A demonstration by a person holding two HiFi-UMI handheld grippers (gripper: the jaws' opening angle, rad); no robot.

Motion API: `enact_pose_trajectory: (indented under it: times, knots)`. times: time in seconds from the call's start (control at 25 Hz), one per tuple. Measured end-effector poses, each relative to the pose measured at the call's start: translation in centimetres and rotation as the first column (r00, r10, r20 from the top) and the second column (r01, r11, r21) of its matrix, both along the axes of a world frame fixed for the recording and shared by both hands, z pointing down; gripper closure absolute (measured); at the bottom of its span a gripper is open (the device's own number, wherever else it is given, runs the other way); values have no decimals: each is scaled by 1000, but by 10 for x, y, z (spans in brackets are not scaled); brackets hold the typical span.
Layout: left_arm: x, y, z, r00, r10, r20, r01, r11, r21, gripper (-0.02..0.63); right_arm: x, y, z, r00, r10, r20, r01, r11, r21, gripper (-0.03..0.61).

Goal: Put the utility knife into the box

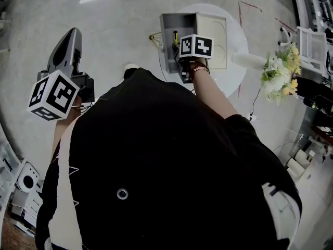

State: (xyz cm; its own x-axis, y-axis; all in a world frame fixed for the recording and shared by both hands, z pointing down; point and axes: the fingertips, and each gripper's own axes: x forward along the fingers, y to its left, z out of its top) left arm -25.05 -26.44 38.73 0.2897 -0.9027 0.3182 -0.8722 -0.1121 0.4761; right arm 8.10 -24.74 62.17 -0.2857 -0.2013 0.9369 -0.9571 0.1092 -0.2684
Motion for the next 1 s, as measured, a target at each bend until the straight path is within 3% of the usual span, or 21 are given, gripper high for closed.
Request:
enact_pose_trajectory:
  times: [1.0]
  knots:
    - [-5, 10, -2, 1000, -9, -13, 9, 1000, 14, 603, 7, 3, -3, 997, 81, -4, -81, 997, -4, 485]
